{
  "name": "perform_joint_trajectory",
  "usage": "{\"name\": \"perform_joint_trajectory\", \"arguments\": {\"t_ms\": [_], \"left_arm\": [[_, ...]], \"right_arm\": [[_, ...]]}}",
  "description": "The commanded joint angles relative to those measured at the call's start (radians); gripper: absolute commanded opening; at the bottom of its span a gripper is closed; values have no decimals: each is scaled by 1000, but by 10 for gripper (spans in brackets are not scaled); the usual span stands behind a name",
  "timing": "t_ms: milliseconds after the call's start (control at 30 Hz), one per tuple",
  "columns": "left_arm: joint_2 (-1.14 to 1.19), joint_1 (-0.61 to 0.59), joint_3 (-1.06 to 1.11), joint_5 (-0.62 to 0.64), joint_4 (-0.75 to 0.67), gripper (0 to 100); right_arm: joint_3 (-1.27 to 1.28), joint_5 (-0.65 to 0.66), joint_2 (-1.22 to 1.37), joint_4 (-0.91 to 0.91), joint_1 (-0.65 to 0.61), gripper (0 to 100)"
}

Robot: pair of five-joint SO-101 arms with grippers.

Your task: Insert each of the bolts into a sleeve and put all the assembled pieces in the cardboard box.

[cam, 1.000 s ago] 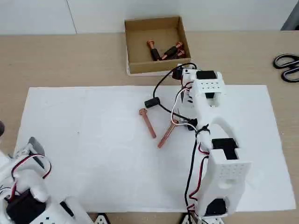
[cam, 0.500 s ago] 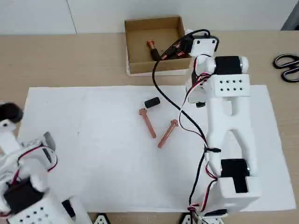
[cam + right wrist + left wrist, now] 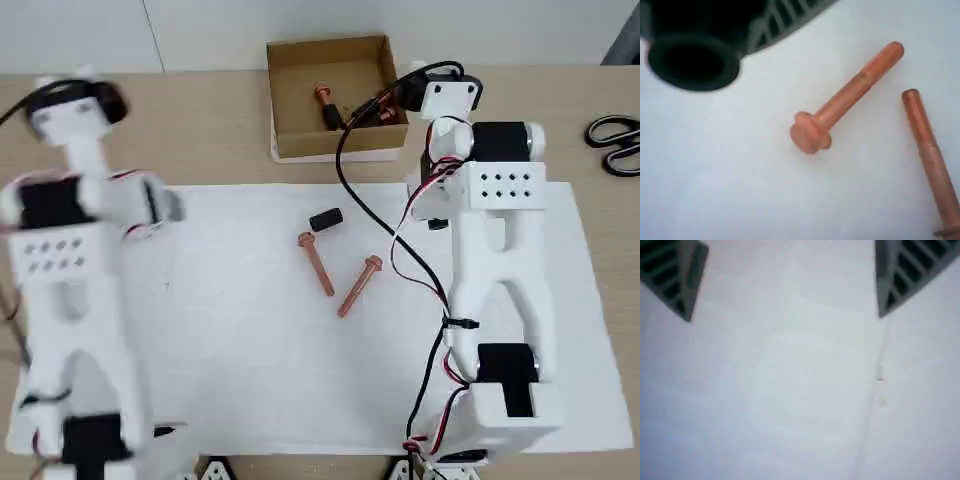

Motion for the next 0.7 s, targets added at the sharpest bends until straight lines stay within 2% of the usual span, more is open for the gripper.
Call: {"name": "perform_joint_trajectory", "arguments": {"t_ms": [0, 133, 333, 500, 667], "left_arm": [[138, 166, -139, 18, 20, 226], [256, 285, -154, 12, 20, 226], [397, 377, -154, 12, 18, 225], [434, 460, -154, 15, 17, 225], [434, 559, -154, 11, -74, 225]], "right_arm": [[-5, 12, -62, -2, 65, 3], [-5, 12, -62, 1, 180, 3], [-5, 12, -62, -1, 325, 3], [-5, 12, -62, -1, 389, 3], [-5, 12, -62, 2, 410, 3]]}}
